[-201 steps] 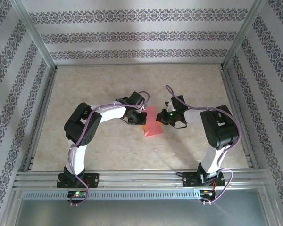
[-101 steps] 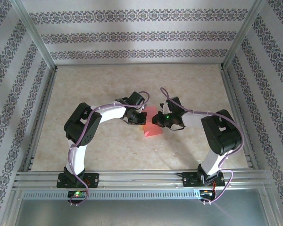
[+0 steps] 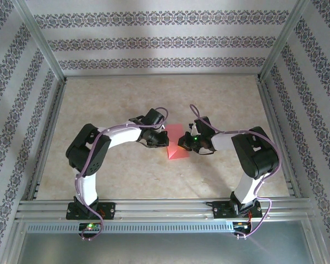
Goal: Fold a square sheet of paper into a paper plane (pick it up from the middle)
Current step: Fold the triangle a second time at the center of the table.
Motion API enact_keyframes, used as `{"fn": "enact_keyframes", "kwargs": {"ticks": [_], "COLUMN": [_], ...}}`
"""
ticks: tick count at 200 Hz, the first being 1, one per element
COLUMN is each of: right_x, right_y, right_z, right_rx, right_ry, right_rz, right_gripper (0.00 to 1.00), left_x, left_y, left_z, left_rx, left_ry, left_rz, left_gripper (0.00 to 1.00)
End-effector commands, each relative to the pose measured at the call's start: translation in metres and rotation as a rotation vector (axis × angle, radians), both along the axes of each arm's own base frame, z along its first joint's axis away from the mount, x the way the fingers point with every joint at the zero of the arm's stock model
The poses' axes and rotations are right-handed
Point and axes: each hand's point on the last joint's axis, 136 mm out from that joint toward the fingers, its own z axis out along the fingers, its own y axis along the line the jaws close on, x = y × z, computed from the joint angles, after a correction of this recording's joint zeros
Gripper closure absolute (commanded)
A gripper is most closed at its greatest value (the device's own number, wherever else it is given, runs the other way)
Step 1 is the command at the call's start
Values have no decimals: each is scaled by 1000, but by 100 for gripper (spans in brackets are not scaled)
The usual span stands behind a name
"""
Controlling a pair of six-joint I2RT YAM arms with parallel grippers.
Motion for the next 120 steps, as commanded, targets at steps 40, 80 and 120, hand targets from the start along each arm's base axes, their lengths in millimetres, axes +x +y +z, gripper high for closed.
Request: {"fn": "enact_keyframes", "kwargs": {"ticks": [40,80,120], "right_x": [-32,-34,-35], "right_y": [-24,-27,-28], "right_z": [-44,-47,-49], "right_rx": [-150,-174,-184], "right_ry": [171,191,204], "right_rz": [-74,-76,-73], "right_gripper": [94,94,94], "left_x": [-10,-24,-32], "left_y": [-41,-43,-36], "left_z": [21,-2,-20], "left_rx": [-226,-135,-78], "left_ry": [84,145,175], "left_rz": [116,83,67], "left_gripper": [90,95,96]}}
